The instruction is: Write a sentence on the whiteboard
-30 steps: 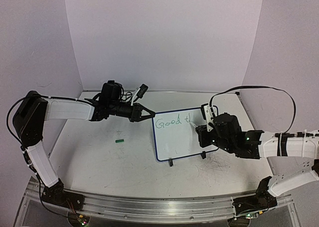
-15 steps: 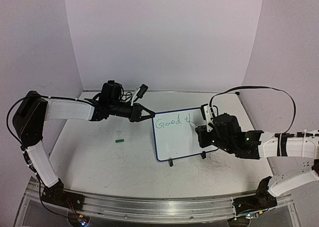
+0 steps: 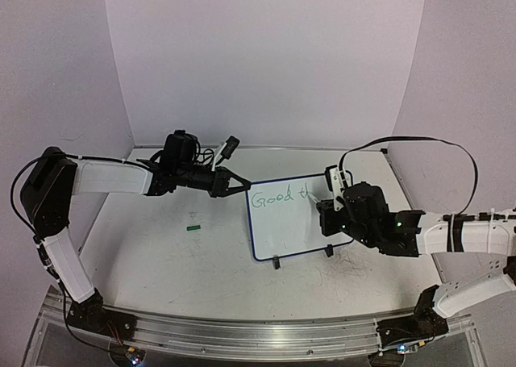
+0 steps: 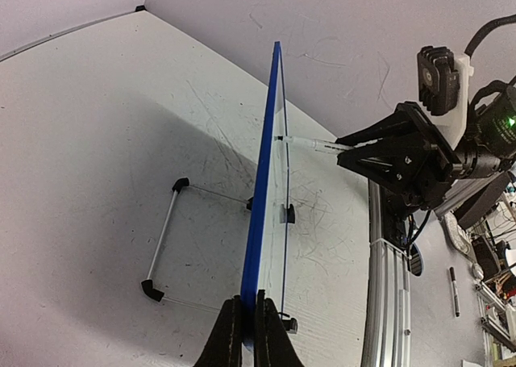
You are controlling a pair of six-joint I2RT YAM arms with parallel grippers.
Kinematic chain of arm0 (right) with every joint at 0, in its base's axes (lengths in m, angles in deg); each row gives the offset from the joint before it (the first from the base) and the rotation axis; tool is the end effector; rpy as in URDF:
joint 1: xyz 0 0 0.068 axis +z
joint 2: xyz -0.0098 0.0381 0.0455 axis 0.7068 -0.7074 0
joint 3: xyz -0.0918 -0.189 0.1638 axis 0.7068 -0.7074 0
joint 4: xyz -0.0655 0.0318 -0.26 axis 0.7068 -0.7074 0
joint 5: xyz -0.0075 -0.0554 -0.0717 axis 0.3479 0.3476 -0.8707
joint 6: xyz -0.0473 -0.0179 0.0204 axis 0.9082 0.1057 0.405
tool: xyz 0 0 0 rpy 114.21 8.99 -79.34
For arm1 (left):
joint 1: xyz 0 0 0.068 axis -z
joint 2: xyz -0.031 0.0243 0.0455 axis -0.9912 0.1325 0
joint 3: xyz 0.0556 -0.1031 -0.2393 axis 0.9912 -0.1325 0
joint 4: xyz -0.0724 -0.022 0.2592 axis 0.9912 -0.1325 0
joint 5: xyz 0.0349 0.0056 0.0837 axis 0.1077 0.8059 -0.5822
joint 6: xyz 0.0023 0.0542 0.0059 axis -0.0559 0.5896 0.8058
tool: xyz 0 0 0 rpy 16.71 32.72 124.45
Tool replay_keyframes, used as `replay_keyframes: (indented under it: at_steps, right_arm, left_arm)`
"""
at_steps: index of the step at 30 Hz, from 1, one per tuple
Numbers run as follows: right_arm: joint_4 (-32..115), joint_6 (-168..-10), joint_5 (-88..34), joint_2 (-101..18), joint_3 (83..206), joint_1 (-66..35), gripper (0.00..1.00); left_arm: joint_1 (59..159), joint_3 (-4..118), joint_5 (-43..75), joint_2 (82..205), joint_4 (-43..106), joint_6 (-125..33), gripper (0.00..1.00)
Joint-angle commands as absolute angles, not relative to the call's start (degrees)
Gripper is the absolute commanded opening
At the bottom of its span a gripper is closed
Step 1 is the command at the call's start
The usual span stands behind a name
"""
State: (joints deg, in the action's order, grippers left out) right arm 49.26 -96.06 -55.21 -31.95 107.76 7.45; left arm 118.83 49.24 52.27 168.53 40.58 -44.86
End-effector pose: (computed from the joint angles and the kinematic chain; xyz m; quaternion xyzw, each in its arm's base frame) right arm 0.1823 0.2158 0.2242 -0.1835 0.8171 0.1607 0.5224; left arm 0.3049 -0.2569 0.2262 0.3769 0.7103 -0.4914 0.3346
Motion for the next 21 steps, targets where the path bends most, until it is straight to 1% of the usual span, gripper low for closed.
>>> replay_keyframes:
  at_steps: [1, 7, 14, 21]
  right_arm:
    - [51.07, -95.47, -58.96, -32.94, 110.23, 6.96, 0.0]
    - [50.93, -96.21, -59.42, -32.87, 110.35, 6.97, 0.0]
    - [47.05, -99.62, -59.67, -31.86, 109.55, 6.97, 0.0]
    - [45.73, -100.36, -56.26, -30.85, 107.92, 6.97, 0.0]
  left_arm:
    - [120.21, 49.81, 53.15, 166.58, 38.66, -42.4, 0.0]
    - [120.18, 49.88, 53.14, 166.59, 38.58, -42.35, 0.0]
    - [120.2, 49.9, 53.02, 166.45, 38.58, -42.32, 0.0]
    - [120.18, 49.82, 53.03, 166.37, 38.46, -42.31, 0.0]
